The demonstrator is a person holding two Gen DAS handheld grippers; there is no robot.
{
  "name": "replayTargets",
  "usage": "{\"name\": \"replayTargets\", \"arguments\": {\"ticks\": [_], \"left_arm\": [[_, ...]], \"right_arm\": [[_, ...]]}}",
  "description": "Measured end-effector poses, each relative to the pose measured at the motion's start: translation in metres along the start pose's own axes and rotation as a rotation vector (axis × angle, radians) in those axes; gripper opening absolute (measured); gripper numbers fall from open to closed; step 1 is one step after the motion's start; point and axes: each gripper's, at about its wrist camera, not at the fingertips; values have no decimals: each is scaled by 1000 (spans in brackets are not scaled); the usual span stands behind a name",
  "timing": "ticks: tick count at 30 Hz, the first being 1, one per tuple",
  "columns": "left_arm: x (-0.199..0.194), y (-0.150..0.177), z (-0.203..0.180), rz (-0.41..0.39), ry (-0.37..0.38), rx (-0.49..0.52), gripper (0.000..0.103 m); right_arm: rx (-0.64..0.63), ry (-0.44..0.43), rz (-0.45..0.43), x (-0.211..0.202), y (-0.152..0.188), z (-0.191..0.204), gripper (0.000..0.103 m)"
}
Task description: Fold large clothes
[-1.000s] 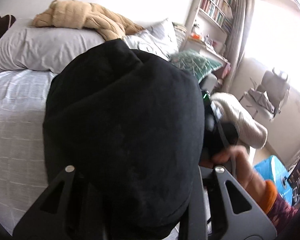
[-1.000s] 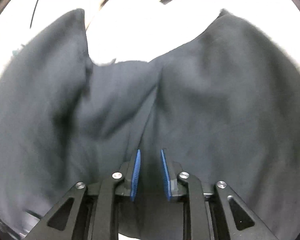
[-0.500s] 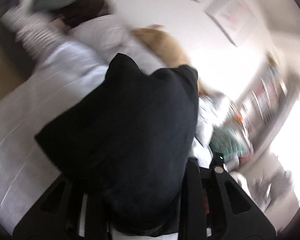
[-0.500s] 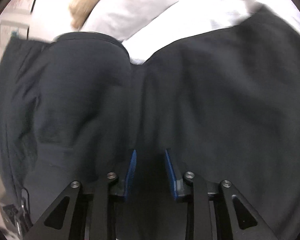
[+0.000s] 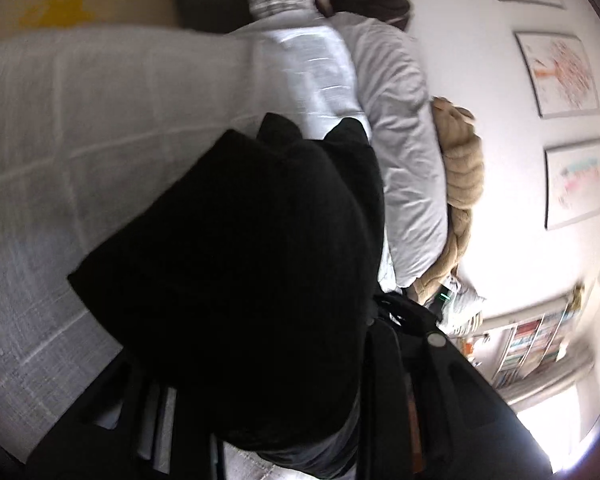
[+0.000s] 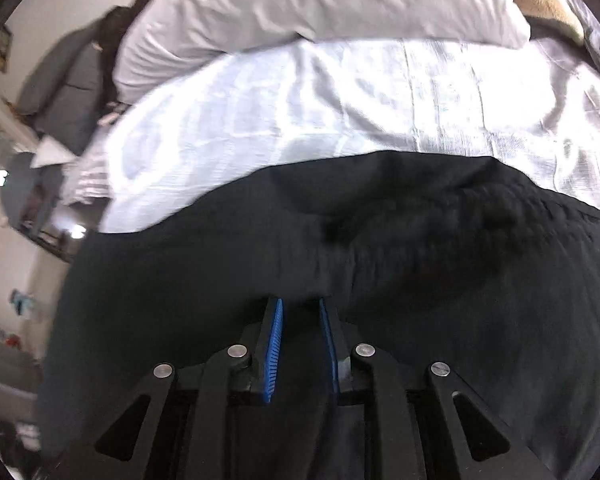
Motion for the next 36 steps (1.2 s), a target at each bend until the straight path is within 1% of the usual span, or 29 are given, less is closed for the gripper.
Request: {"name": "replayTargets", "arguments": {"ticks": [1,2,3,5,6,8,9,10,13,14,15,16,17,18,19,20,21,22,24,26,27,29,30,31,32,33,36], "left_arm": [[-1,1,-7,-12,7,36,28],[-1,-1,-12,-22,8,65,28],[-6,1,-21,-37,10,114,28],[-13,4,-35,-61,15,186,28],[-16,8,-46,-72,15,235,28],[-25,14,-59,-87,20,297,28],[-28,19,-72,-95,27,344,27],[-29,21,-80,-98,33,368,28],[-32,40,-120,-109,66,496,28],[-28,43,-131,-111,73,523,28],[-28,53,-145,-111,85,565,28],[-27,63,-158,-107,101,606,28],[-24,70,-165,-103,110,632,28],[-19,83,-178,-93,126,671,28],[-14,90,-184,-83,130,691,28],[-5,103,-193,-50,124,724,28],[3,111,-198,-31,116,739,28],[11,122,-204,-16,115,765,28],[19,140,-215,-9,104,833,28],[24,152,-226,-2,93,886,29],[27,161,-232,14,85,919,30],[33,172,-235,35,70,955,31],[40,181,-237,58,56,979,32],[45,186,-238,72,49,992,32],[50,193,-238,89,39,1011,33],[57,203,-238,109,27,1036,34],[77,234,-235,182,-10,1122,36]], "right_arm": [[7,17,17,12,-5,-1,6],[1,45,35,25,0,-8,4],[-5,49,27,25,2,-10,3],[-37,77,20,17,6,-10,4],[-66,93,12,12,8,-7,7],[-91,83,5,1,10,-5,13],[-86,57,4,-10,13,-5,15],[-79,34,-1,-17,16,-5,15],[-48,-25,-9,-59,37,-13,15],[-33,-67,-3,-69,45,-16,15],[-24,-142,14,-76,54,-16,15],[-12,-192,30,-75,57,-9,15],[-4,-235,48,-78,67,-10,15],[2,-274,85,-74,77,-8,15],[10,-297,121,-62,80,-2,15],[29,-309,165,-49,87,-1,15],[46,-292,190,-32,91,1,15],[50,-289,193,-26,91,2,15],[98,-323,201,-22,87,-4,15],[168,-370,215,-32,86,-18,16],[183,-383,207,-43,88,-28,16],[171,-367,168,-69,90,-46,23],[175,-335,135,-88,92,-61,34],[188,-313,104,-103,94,-74,49],[214,-290,52,-126,96,-94,55],[234,-282,16,-140,98,-107,61],[305,-267,-80,-181,111,-150,64]]}}
Point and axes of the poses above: each gripper's, at about its wrist camera, not at the fingertips, and x roughly the way its jaws point, z to its left, y to its underside, and after that the axes turned 2 degrees about z, right-handed
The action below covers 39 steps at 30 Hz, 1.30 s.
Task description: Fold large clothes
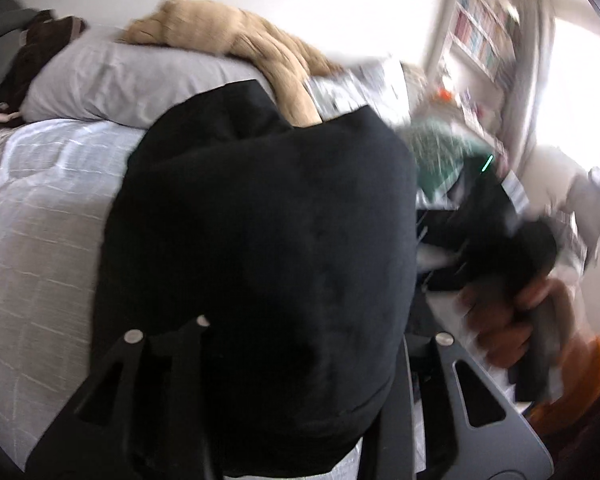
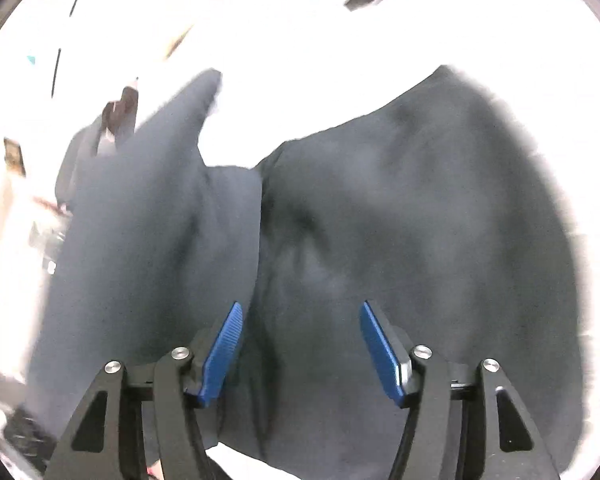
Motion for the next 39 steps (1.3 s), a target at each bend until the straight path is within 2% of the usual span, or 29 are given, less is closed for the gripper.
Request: {"name": "replayTargets", "arguments": {"ticks": [2,4,5,6,9,12,14,15,16,19,21,23,26,28,30,32,34,36,39], "left_arm": [[18,12,-18,63,-14,78,39],[36,29,-36,120,-41,179,43],[41,36,-42,133,-54,212,46],[45,45,-47,133,-62,242,50],[41,54,-54,129,-69,291,57],[24,55,-55,136,-16,300,66],[12,56,-53,151,30,299,71],[4,56,-50,169,55,303,71],[-5,55,-46,187,81,303,71],[-36,48,-27,179,117,256,71],[-60,36,-9,120,124,198,71],[-82,22,17,45,104,144,72],[-91,9,55,11,34,80,72],[-80,3,78,46,4,17,72],[-66,5,101,108,31,-65,72],[-52,12,114,170,36,-123,72],[-38,27,118,227,96,-177,72],[-33,37,121,236,141,-230,73],[-32,36,113,239,117,-200,76]], "right_arm": [[35,-27,-44,-23,4,-18,69],[90,-111,-84,-37,11,-37,81],[110,-161,-94,-40,14,-44,83],[116,-203,-82,-40,17,-49,83],[108,-257,-27,-25,19,-43,83],[94,-222,51,8,20,-32,83],[73,-159,78,31,17,-26,72],[69,-107,88,40,17,-25,54],[77,-95,101,49,15,-27,38],[100,-98,112,53,15,-34,34],[79,-97,96,50,15,-32,34],[64,-95,83,45,22,-27,38],[89,-133,84,39,25,-25,58],[121,-212,80,33,23,-26,73],[157,-334,81,30,21,-27,81],[169,-386,84,32,19,-22,84],[155,-388,95,37,17,-10,85],[122,-358,116,47,15,4,85],[65,-227,148,61,18,10,85]]}}
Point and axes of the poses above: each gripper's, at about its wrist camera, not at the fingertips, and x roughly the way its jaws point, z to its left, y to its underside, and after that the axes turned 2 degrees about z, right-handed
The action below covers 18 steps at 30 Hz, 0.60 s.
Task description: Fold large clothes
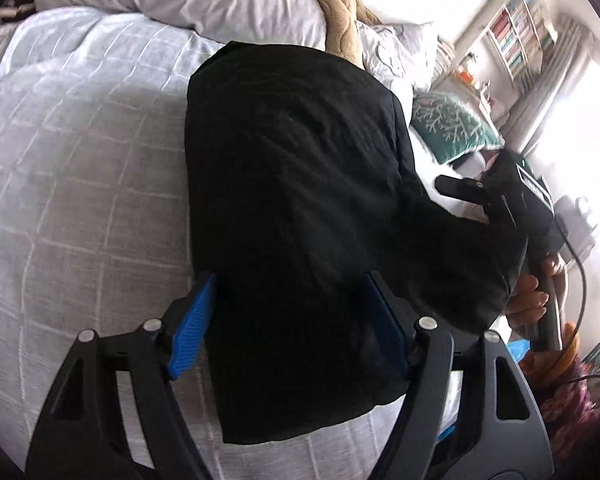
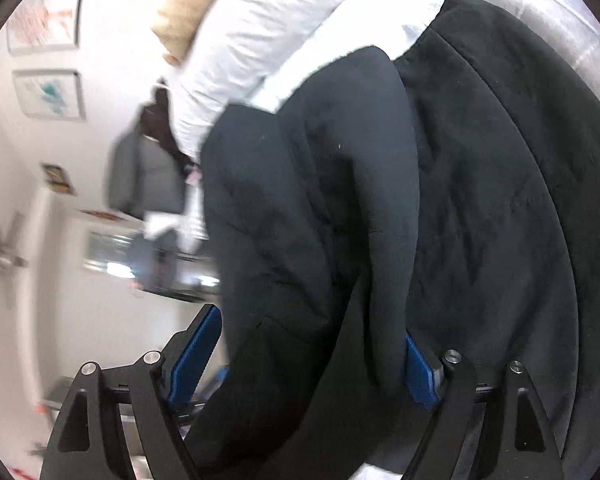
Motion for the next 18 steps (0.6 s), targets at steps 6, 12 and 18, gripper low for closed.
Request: {"name": "replayTargets", "arguments": {"ticks": [6,12,18], "left_arm": [[-4,-13,-11,-43,-53,45,77],[-22,-55,-39,-169,-52,109,77],[25,-65,-77,-96,15,207,77]], "right_arm": [[-179,181,-32,8,13,35,28],[-303,112,-167,-50,29,84,24],[-254,122,-249,-102,23,48,25]]}}
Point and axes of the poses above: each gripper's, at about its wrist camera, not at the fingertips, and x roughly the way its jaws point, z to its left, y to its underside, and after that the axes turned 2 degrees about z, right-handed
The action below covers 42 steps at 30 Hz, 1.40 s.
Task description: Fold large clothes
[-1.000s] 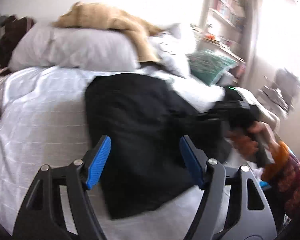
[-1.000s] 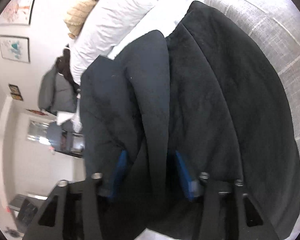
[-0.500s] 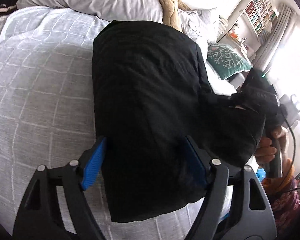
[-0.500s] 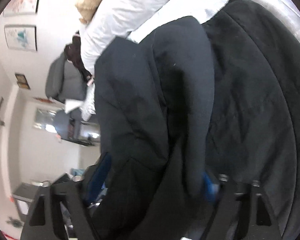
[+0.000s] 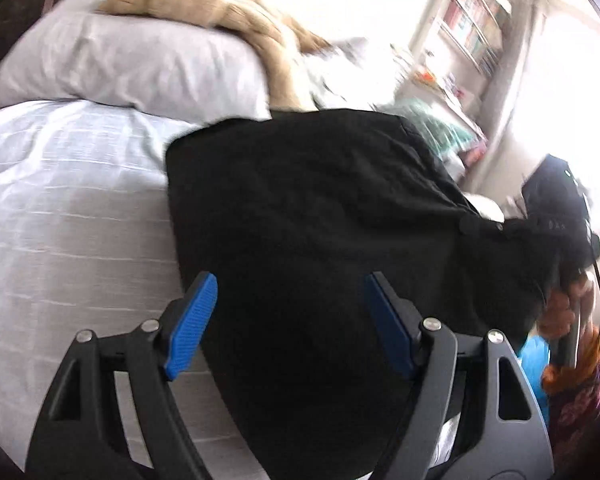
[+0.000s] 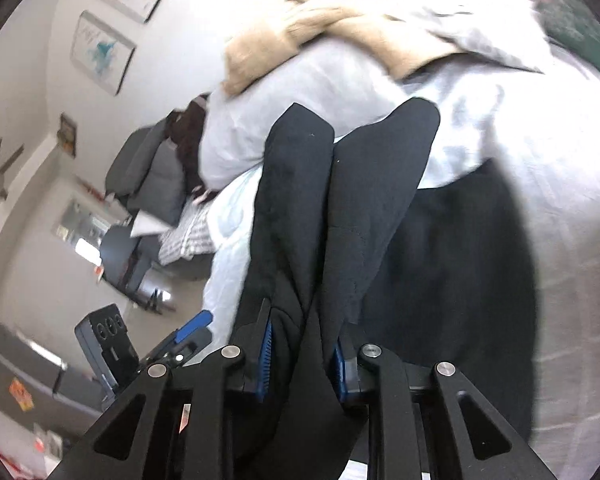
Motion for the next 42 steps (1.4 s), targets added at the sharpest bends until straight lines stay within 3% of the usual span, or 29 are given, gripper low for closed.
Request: {"name": "replayTargets", "arguments": {"ticks": [2,4,7,9,13,16,19,21,26,29,32,34,37,42], "left_arm": [[26,6,-12,66,18,35,77],[48,17,-23,93,23,66,77],[60,29,-50,73,-89,223,78],[58,25,-56,81,-84,251,78],[62,10,-55,114,-54,242,78],[69,4,-60,132,-71,296,78],[71,-4,-67,132,-74,340,78],[73,-16,-66,98,-135,360,78],[101,-56,-40,47,-263,278,78],[137,-70,-19,60,-317,207,78],[170,-67,1,131,-311,133,80],[185,-57,9,159,-307,122,82],[191,-48,17,158,-296,102,85],[190,-46,19,155,-292,88,86]], "right_arm": [[51,68,6,-9,3,-32,29],[95,210,27,-12,10,-61,44],[135,369,42,-25,21,-86,46],[103,437,-5,-39,21,-77,47],[41,473,-98,-50,9,-41,51],[-22,440,-153,-28,-4,-1,51],[-46,414,-180,-3,-20,15,51],[-64,450,-186,21,-29,17,51],[-163,706,-212,63,-30,-7,51],[-106,741,-202,71,-21,-37,51],[-67,752,-183,78,-11,-65,58],[-2,712,-190,79,-6,-84,60],[33,688,-182,82,-4,-97,60],[12,724,-182,88,-1,-95,62]]}}
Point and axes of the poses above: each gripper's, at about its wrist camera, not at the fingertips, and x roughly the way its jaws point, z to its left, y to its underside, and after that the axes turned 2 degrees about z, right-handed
